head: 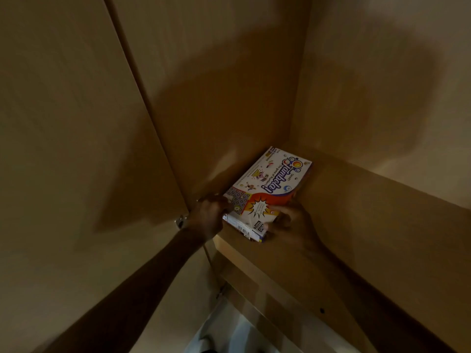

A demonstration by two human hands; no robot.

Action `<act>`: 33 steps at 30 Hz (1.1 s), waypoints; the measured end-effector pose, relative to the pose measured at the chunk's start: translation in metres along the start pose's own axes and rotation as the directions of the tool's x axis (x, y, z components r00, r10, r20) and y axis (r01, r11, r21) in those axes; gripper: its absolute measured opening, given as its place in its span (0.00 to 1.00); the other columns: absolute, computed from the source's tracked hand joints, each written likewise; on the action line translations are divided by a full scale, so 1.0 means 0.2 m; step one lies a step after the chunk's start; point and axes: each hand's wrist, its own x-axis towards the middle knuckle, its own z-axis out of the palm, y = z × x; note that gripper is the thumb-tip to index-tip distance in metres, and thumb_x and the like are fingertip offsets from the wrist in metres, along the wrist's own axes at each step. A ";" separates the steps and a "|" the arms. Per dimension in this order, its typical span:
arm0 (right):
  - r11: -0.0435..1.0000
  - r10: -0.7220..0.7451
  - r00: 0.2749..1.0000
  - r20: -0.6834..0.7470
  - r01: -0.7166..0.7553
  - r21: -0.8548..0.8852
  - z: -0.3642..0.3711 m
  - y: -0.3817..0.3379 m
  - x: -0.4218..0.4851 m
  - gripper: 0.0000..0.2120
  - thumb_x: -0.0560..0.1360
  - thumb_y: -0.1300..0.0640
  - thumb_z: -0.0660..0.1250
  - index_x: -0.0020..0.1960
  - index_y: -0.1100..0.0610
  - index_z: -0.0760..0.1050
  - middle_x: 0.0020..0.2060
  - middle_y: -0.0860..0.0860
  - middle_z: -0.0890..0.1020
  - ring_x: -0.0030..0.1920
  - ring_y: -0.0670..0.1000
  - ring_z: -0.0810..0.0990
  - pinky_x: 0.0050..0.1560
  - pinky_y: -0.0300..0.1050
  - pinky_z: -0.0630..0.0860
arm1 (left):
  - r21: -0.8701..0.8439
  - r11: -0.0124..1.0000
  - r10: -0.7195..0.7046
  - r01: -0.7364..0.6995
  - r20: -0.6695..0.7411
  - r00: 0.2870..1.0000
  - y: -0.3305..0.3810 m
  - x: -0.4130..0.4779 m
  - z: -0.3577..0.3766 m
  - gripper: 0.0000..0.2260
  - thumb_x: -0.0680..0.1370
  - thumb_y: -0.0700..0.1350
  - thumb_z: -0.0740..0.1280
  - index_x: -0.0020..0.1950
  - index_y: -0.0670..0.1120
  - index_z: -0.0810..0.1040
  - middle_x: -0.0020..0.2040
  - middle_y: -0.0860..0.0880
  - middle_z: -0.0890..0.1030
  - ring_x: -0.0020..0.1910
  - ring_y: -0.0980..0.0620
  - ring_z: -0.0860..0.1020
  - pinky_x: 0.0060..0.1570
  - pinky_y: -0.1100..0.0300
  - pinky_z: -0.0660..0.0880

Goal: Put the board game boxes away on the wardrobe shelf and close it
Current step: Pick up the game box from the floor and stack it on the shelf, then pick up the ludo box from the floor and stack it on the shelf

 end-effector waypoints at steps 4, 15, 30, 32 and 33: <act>0.998 -0.062 0.998 0.034 0.062 0.005 0.04 0.02 0.00 0.29 0.58 0.54 0.82 0.55 0.62 0.80 0.69 0.55 0.67 0.68 0.52 0.69 0.60 0.38 0.76 | 0.001 0.999 -0.037 0.037 0.012 0.999 0.01 -0.02 0.01 0.25 0.69 0.31 0.64 0.63 0.48 0.78 0.65 0.48 0.79 0.65 0.47 0.75 0.67 0.51 0.70; 0.999 -0.002 1.000 0.014 0.002 -0.034 0.11 -0.04 0.04 0.26 0.62 0.55 0.80 0.57 0.62 0.80 0.65 0.55 0.69 0.64 0.51 0.71 0.63 0.44 0.73 | -0.108 0.984 -0.124 0.142 0.162 0.979 0.02 -0.09 0.08 0.39 0.74 0.31 0.61 0.79 0.47 0.45 0.80 0.48 0.46 0.78 0.50 0.40 0.76 0.56 0.44; 0.991 -0.075 0.995 0.060 0.081 -0.104 0.34 -0.18 -0.46 0.16 0.72 0.58 0.71 0.60 0.55 0.78 0.56 0.50 0.77 0.58 0.50 0.77 0.60 0.47 0.75 | -0.299 0.838 -0.457 0.456 0.072 0.886 -0.02 -0.88 0.01 0.24 0.78 0.49 0.65 0.73 0.54 0.67 0.72 0.52 0.71 0.69 0.51 0.71 0.66 0.55 0.70; 0.988 -0.070 0.981 0.182 0.093 -0.119 0.46 -0.27 -0.58 0.17 0.73 0.54 0.70 0.61 0.53 0.78 0.55 0.49 0.79 0.54 0.48 0.78 0.57 0.47 0.77 | -0.302 0.816 -0.504 0.493 0.045 0.863 -0.03 -1.12 -0.02 0.23 0.78 0.49 0.64 0.73 0.54 0.67 0.72 0.52 0.71 0.69 0.51 0.71 0.65 0.54 0.71; 0.989 -0.054 0.971 0.233 0.085 -0.125 0.51 -0.31 -0.63 0.17 0.73 0.53 0.69 0.62 0.53 0.78 0.55 0.49 0.79 0.53 0.47 0.79 0.55 0.46 0.77 | -0.304 0.807 -0.522 0.506 0.034 0.852 -0.03 -1.23 -0.03 0.23 0.78 0.49 0.64 0.73 0.54 0.67 0.71 0.52 0.72 0.68 0.51 0.71 0.65 0.53 0.71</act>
